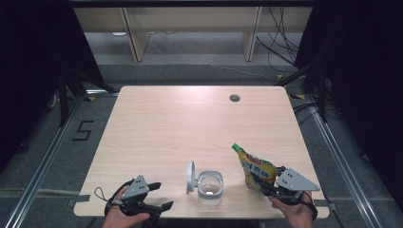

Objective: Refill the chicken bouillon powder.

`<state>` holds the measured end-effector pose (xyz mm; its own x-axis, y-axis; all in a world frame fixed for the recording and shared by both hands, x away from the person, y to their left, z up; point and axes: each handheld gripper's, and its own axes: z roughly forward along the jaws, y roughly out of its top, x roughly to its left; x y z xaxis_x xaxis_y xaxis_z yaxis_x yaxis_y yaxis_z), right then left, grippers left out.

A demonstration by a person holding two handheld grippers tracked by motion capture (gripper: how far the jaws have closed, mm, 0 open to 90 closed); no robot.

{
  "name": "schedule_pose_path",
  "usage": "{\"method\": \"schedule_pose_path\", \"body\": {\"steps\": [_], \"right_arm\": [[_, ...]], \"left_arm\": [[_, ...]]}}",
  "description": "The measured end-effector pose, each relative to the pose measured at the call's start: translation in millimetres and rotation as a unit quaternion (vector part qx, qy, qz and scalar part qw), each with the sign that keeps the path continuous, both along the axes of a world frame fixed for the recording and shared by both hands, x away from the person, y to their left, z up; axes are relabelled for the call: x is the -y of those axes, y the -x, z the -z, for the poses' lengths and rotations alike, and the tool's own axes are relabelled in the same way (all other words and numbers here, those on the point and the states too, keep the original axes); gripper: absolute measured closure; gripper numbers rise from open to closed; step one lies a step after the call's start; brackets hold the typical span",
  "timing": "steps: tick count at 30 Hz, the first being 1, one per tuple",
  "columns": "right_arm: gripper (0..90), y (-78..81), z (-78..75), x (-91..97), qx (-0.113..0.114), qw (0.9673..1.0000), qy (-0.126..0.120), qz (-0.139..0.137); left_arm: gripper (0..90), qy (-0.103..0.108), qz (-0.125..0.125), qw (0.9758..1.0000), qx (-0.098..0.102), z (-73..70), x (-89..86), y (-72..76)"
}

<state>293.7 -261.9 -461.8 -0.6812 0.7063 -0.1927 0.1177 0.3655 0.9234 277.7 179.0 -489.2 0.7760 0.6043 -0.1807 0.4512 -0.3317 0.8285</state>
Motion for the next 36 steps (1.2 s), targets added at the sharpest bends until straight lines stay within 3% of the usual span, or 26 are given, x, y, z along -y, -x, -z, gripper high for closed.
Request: {"method": "schedule_pose_path", "body": {"steps": [3, 5, 7, 8, 13, 18, 20, 29, 32, 33, 36], "right_arm": [[52.6, 2.6, -3.0, -1.6, -0.007, 0.9997, 0.020, -0.014], [52.7, 2.9, -6.6, -2.3, 0.012, 0.9991, 0.038, -0.014], [52.7, 4.5, -9.1, -3.9, 0.010, 0.9985, 0.050, -0.018], [52.8, 4.3, -10.6, -4.3, 0.008, 0.9980, 0.058, -0.025], [52.9, 4.6, -17.2, -7.9, 0.017, 0.9922, 0.111, -0.053], [53.0, 5.4, -20.4, -12.5, 0.013, 0.9877, 0.140, -0.069], [53.0, 5.3, -21.4, -14.9, 0.014, 0.9838, 0.162, -0.077], [53.1, 8.4, -31.1, -24.5, 0.034, 0.9712, 0.217, -0.093], [53.1, 9.1, -33.9, -26.6, 0.047, 0.9639, 0.243, -0.098], [53.2, 9.5, -34.4, -27.0, 0.047, 0.9638, 0.246, -0.093], [53.2, 8.2, -36.3, -28.5, 0.056, 0.9577, 0.263, -0.102]], "left_arm": [[19.3, 0.000, 0.000, 1.0000, 0.001, 0.1, 0.0, -0.1], [19.3, -0.015, 0.002, 0.9999, 0.002, -0.4, -1.6, -0.8], [19.3, -0.016, 0.001, 0.9999, 0.003, -0.5, -1.8, -0.6], [19.3, -0.006, -0.001, 1.0000, 0.000, -0.5, -1.1, 0.0], [19.3, -0.001, -0.004, 1.0000, -0.001, -0.1, -0.5, 0.1], [19.6, 0.001, -0.006, 1.0000, -0.001, 0.0, 0.4, 0.4], [19.8, 0.003, -0.005, 1.0000, -0.001, 0.2, 0.6, 0.3], [19.8, -0.005, -0.003, 1.0000, 0.000, -0.2, -1.0, -0.1], [19.8, -0.001, -0.004, 1.0000, -0.001, 0.1, -0.3, 0.1], [19.8, -0.003, -0.003, 1.0000, -0.001, -0.2, -0.5, 0.2], [19.8, 0.000, -0.004, 1.0000, -0.002, 0.0, -0.4, 0.1]]}}
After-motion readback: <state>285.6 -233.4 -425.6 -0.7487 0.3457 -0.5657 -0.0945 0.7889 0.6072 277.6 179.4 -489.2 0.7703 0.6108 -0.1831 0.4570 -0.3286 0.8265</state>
